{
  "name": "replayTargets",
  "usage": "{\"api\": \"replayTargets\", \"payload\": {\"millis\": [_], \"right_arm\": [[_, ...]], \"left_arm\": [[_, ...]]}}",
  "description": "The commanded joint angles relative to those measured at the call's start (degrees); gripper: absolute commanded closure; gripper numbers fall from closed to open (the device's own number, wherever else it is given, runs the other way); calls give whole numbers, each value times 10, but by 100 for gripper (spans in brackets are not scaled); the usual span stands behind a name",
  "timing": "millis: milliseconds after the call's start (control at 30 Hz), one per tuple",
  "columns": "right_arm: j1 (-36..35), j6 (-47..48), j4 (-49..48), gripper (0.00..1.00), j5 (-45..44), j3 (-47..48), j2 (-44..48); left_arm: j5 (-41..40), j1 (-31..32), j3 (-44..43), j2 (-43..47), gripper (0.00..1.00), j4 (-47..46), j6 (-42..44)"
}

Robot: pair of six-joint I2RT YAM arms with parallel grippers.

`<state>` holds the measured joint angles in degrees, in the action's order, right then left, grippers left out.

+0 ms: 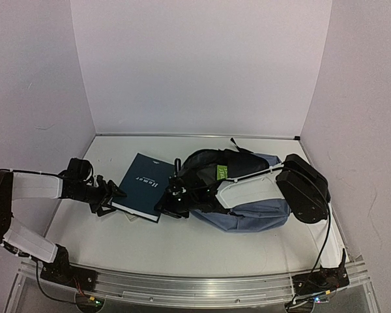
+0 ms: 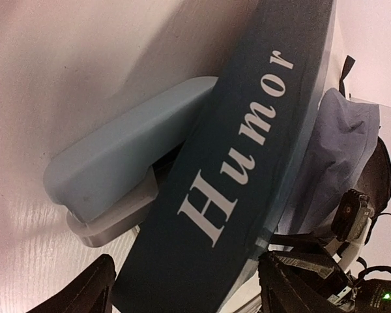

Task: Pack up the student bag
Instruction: Pick up the book from the center of the board.

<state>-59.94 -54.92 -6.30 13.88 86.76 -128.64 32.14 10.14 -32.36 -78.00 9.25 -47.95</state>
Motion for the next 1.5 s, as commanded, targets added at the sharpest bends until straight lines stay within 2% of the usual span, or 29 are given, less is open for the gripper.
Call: {"api": "replayTargets", "payload": {"millis": [0, 133, 333, 500, 667, 833, 1133, 1233, 1333, 1467], "right_arm": [[-1, 3, 2, 74, -15, 12, 17], [-1, 3, 2, 74, -13, 10, 17], [-1, 2, 3, 74, -10, 11, 18], [-1, 2, 3, 74, -9, 6, 27], [-1, 2, 2, 74, -7, 0, 45], [-1, 0, 2, 71, -10, -6, 78], [11, 47, 41, 44, -59, -19, 179], [25, 82, 69, 36, -67, -12, 207], [50, 120, 101, 29, -47, -6, 231], [102, 171, 122, 25, 32, -5, 262]], "left_arm": [[8, -5, 12, -5, 27, -56, -21], [6, -7, 34, -11, 32, -97, -43], [-10, -8, 69, -17, 45, -185, -74], [-14, -8, 98, 25, 57, -230, -88], [-20, -8, 108, 97, 70, -217, -70], [-35, -9, 90, 173, 77, -154, -41], [-29, -9, 24, 248, 92, -11, 35], [-19, -9, -15, 274, 93, 30, 53], [4, -8, -58, 288, 93, 70, 77], [65, -9, -114, 284, 94, 99, 106]]}}
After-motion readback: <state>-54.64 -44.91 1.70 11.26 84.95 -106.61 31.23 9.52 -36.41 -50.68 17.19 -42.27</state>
